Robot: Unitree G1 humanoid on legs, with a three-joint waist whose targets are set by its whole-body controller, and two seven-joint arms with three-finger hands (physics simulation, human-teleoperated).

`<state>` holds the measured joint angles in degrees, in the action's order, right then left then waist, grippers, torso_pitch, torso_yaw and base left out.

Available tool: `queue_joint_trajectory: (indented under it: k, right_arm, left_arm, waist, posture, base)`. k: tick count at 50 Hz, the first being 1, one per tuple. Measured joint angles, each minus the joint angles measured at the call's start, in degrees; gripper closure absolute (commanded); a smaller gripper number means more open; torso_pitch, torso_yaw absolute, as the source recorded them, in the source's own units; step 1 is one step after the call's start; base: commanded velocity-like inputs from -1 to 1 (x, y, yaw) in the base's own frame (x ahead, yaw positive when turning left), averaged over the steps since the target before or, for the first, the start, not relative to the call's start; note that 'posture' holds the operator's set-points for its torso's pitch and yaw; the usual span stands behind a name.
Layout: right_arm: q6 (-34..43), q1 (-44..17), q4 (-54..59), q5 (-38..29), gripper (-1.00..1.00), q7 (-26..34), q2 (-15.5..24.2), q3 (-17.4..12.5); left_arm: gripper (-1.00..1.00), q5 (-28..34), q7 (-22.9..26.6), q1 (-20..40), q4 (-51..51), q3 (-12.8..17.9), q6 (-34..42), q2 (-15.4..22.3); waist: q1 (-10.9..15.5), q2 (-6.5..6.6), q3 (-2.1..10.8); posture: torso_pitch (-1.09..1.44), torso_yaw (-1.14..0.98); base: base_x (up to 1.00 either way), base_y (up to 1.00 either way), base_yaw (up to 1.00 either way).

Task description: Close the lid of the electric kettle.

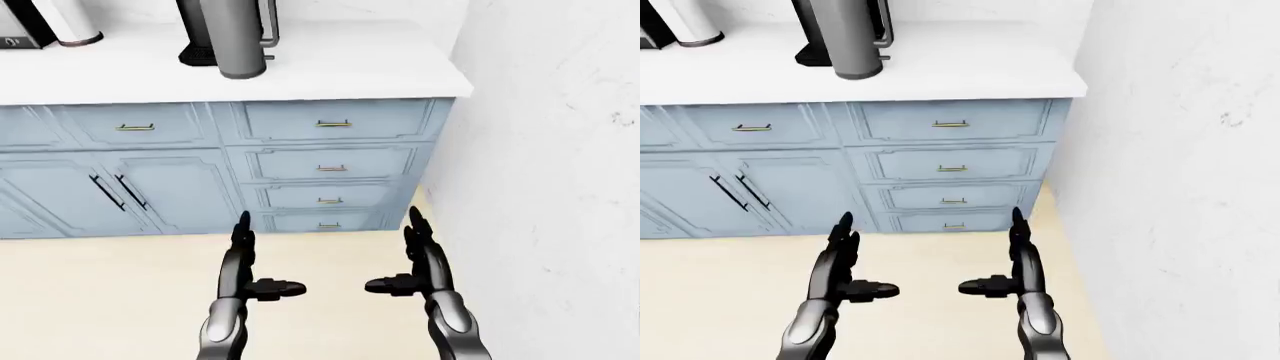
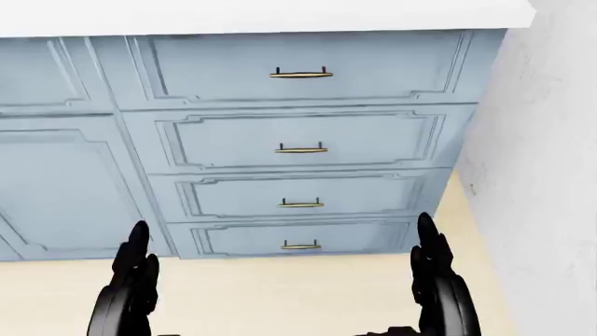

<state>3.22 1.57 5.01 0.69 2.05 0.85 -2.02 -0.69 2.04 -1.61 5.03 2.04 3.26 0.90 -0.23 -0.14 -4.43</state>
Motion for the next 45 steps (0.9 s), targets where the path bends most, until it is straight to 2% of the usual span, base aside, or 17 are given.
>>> queue_joint_trajectory:
  k: [1, 3, 5, 7, 11, 14, 22, 32, 34, 40, 45]
  right_arm:
    - [-0.65, -0.23, -0.14, -0.01, -1.00, -0.12, -0.07, -0.02]
    - [-3.17, -1.84, -0.28, -0.22, -1.00, -0.60, -0.05, -0.06]
    - [-4.96, -2.18, 1.08, -0.37, -1.00, -0.92, -0.18, 0.16]
    - [-5.00, -1.39, 2.04, -0.50, -1.00, -0.99, 0.00, 0.27]
    - [-4.36, -1.17, 2.60, -0.71, -1.00, -1.08, 0.22, -0.14]
    - [-4.55, -1.25, 2.44, -0.77, -1.00, -1.00, 0.26, -0.23]
    - [-5.76, -1.72, 2.99, -0.94, -1.00, -0.82, 0.19, 0.13]
    - [-1.92, -0.72, -3.45, -1.35, -1.00, -0.70, 0.45, -0.16]
    - [0.21, -0.41, -6.80, -1.38, -1.00, -0.53, 0.62, -0.41]
    - [8.61, -0.07, -20.65, -0.99, -1.00, 0.10, 0.98, -1.72]
    - [16.88, -0.97, -32.40, -1.97, -1.00, 0.71, 1.95, -3.49]
  left_arm:
    - [-1.00, -0.15, 0.21, 0.31, -0.32, 0.10, -0.38, 0.20]
    - [-1.00, -0.47, 0.67, 1.91, -1.77, 0.48, -1.80, 0.53]
    - [-1.00, -0.76, 0.99, 2.34, -1.67, 0.62, -2.87, 0.49]
    - [-1.00, -0.94, 1.19, 2.12, -0.04, 0.60, -3.26, 0.41]
    - [-1.00, -1.13, 1.28, 4.86, 8.18, 1.35, -5.71, 0.84]
    - [-1.00, -1.29, 1.24, 5.35, 10.57, 1.44, -7.28, 1.04]
    - [-1.00, -1.31, 1.28, 4.75, 8.55, 0.93, -8.47, 0.97]
    - [-1.00, -1.95, 1.10, 4.49, 5.48, 1.60, -6.05, 1.15]
    - [-1.00, -2.22, 1.10, 4.38, 3.89, 1.83, -5.00, 1.28]
    - [-1.00, -2.78, 0.95, 2.56, -9.62, 2.94, 2.91, 1.97]
    - [-1.00, -2.72, 0.52, 2.27, -26.83, 5.73, 13.90, 2.96]
  waist:
    - [-0.06, -0.25, 0.61]
    - [0.29, -0.21, 3.48]
    - [0.42, -0.53, 2.38]
    - [0.52, -0.41, 3.02]
    - [0.52, -0.20, 3.03]
    - [0.42, -0.28, 3.27]
    - [0.38, -0.31, 4.24]
    - [0.43, -0.20, 3.98]
    - [0.43, -0.19, 3.86]
    - [0.40, -0.26, 3.72]
    - [0.39, -0.29, 3.63]
  posture:
    - [0.00, 0.00]
    - [0.00, 0.00]
    - [0.00, 0.00]
    - [0.00, 0.00]
    - [0.00, 0.00]
    - [0.00, 0.00]
    - [0.00, 0.00]
    - [0.00, 0.00]
    - [0.00, 0.00]
    - [0.00, 0.00]
    - [0.00, 0.00]
  base:
    - [0.00, 0.00, 0.00]
    - [0.00, 0.00, 0.00]
    - [0.00, 0.00, 0.00]
    - [0.00, 0.00, 0.00]
    - [0.00, 0.00, 0.00]
    - [0.00, 0.00, 0.00]
    - [0.00, 0.00, 0.00]
    - [0.00, 0.00, 0.00]
    - [0.00, 0.00, 0.00]
    - [0.00, 0.00, 0.00]
    - [0.00, 0.00, 0.00]
